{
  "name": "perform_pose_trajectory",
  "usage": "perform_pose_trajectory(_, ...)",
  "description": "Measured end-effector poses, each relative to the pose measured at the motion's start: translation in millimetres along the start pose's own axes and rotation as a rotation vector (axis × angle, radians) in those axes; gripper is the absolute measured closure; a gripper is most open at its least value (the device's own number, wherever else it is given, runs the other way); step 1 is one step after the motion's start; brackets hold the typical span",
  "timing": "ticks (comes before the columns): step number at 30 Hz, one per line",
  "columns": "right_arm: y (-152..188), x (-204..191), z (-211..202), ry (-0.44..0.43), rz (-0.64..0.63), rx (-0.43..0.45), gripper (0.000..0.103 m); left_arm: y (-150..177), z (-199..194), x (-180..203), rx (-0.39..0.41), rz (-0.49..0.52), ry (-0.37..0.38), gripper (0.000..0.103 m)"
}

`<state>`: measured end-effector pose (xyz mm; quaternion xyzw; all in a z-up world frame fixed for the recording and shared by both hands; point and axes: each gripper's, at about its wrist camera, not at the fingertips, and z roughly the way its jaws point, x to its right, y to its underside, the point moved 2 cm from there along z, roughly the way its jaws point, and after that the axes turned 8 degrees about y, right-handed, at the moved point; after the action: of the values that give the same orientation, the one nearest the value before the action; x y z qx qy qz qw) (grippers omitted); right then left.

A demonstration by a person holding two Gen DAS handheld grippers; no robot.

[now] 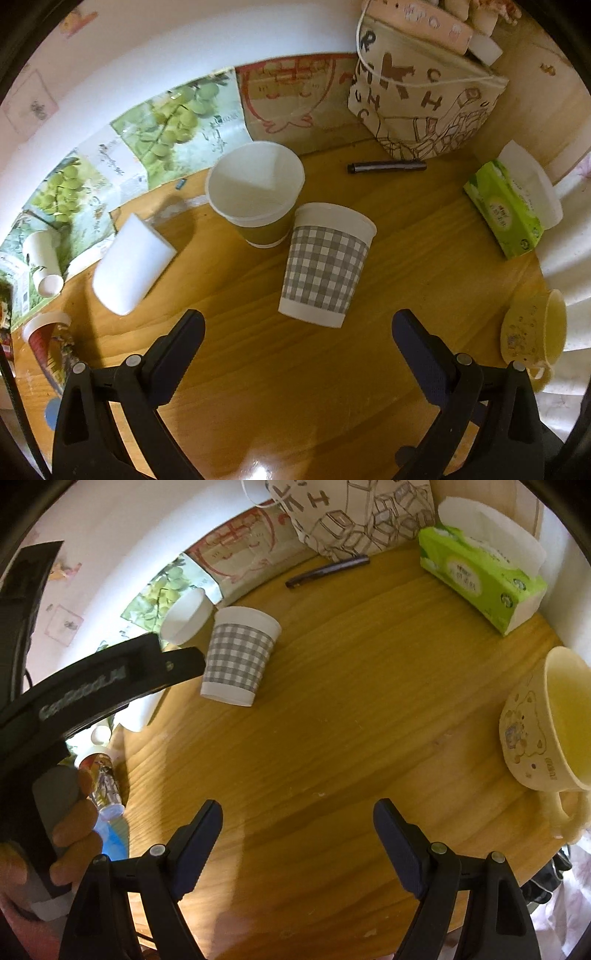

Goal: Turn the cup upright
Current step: 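Close the left gripper around the body of the gray plaid cup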

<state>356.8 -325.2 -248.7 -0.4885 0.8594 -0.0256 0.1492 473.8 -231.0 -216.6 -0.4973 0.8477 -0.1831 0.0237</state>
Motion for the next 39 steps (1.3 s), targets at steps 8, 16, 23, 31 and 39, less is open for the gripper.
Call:
perform_pose_trajectory(8,0,4,1,0.059,0.018,-0.019,0.019,-7,30,0,-0.045,-0.015,0.024,0.002)
perform_pose_trajectory(16,5,9,5,0.065,0.037,-0.035,0.019,-9,50,3,-0.073,-0.02,0.036,0.003)
perform_pose_trajectory(23,11,10,7,0.07,0.047,-0.04,0.019,-10,63,1,-0.103,-0.04,0.03,0.006)
perform_pose_trajectory(31,16,11,4,0.071,0.058,-0.028,0.019,-13,76,3,-0.128,-0.03,0.033,0.023)
perform_pose_trajectory(39,19,10,-3,0.072,0.054,-0.007,0.019,-8,83,5,-0.167,-0.044,0.053,0.04)
